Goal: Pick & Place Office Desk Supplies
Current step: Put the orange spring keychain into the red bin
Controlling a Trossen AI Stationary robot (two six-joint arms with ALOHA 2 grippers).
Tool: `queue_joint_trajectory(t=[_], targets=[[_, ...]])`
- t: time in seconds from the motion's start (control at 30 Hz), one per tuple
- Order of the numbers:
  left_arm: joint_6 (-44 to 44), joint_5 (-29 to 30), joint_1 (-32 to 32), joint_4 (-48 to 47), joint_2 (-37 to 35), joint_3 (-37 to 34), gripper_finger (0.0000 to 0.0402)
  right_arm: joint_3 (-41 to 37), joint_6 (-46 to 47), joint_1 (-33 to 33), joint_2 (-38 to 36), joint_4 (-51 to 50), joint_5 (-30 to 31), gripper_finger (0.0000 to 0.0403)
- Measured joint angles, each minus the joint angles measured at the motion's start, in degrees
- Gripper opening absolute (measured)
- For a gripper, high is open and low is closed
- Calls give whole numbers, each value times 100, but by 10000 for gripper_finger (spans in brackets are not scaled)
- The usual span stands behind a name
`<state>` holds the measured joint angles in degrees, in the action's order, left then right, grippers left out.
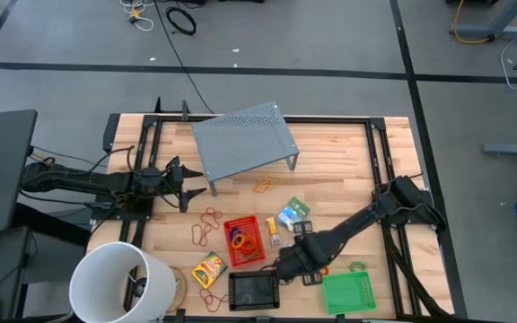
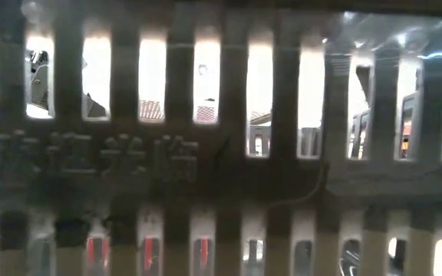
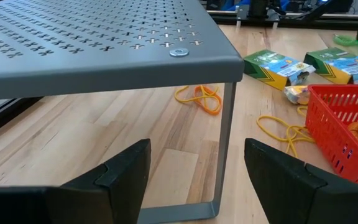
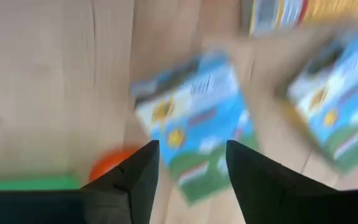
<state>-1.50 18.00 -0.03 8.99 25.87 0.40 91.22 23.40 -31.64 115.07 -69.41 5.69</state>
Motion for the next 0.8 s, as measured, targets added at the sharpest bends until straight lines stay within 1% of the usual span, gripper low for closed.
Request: queue_joint_trajectory(t=[0.17,0.3,0.63,0.8], targets=[[28,0,1,2,0,1,262,-2,676,-224,0,-744,-46,192],[43,0,1,2,1,1,262,-97,1007,-295,2,-835,-185,192],[50,-2,0,4,2,0,262,-636,1176,-297,2,-397,-870,192],[59,-2,1,4,1,1,262,-887,1146,-296,2,168,-1094,192]])
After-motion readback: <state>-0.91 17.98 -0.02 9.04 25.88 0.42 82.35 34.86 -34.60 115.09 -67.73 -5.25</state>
